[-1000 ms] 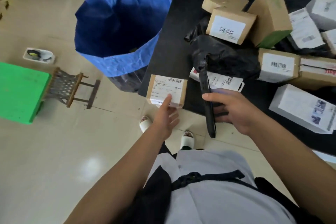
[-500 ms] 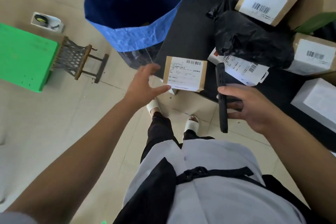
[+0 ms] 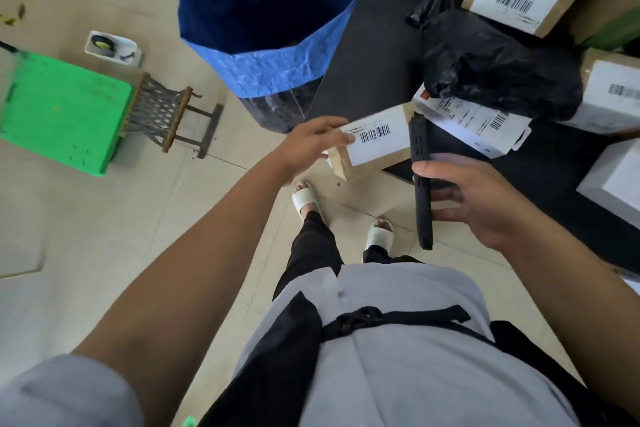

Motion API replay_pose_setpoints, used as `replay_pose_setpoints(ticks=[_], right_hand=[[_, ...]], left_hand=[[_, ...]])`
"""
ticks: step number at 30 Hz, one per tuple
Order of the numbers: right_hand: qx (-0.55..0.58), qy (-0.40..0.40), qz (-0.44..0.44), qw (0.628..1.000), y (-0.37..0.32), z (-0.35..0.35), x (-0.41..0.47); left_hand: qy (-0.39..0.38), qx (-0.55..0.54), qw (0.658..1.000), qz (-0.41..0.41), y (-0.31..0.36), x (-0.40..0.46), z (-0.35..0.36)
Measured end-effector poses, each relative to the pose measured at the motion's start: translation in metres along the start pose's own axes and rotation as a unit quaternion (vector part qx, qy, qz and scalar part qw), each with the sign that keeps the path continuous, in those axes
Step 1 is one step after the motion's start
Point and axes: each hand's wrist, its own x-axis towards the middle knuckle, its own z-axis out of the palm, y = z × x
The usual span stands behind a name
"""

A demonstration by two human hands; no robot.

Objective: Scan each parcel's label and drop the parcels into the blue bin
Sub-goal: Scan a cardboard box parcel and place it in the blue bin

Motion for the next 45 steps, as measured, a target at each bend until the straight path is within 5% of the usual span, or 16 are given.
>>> replay_pose_setpoints(ticks=[7, 10, 16, 20, 27, 38, 45], right_hand=[[-0.009, 0.033, -0.021, 0.999, -0.007, 0.001, -0.015], [-0.014, 0.033, -0.026, 0.999, -0.010, 0.002, -0.022], [-0.004, 0.073, -0.042, 0.996, -0.025, 0.005, -0.032], [-0.014, 0.087, -0.039, 0.995, -0.036, 0.009, -0.032], [-0.164, 0.106, 0.017, 0.981, -0.071, 0.014, -0.023], [-0.442, 0.121, 0.188, 0.869, -0.124, 0.042, 0.000], [-0.463, 0.149, 0.232, 0.843, -0.135, 0.061, 0.007]], left_hand=[[0.105, -0.148, 0.983, -0.024, -0.010, 0.002, 0.012], [0.148, -0.106, 0.983, 0.027, -0.009, 0.000, 0.015], [0.043, 0.163, 0.978, 0.121, -0.009, -0.013, 0.017], [0.038, 0.207, 0.968, 0.139, 0.002, 0.003, 0.005], [-0.036, 0.196, 0.965, 0.172, 0.024, 0.037, -0.017], [-0.140, 0.054, 0.982, 0.119, 0.013, 0.063, -0.026], [-0.143, -0.001, 0.984, 0.109, 0.016, 0.064, -0.026]])
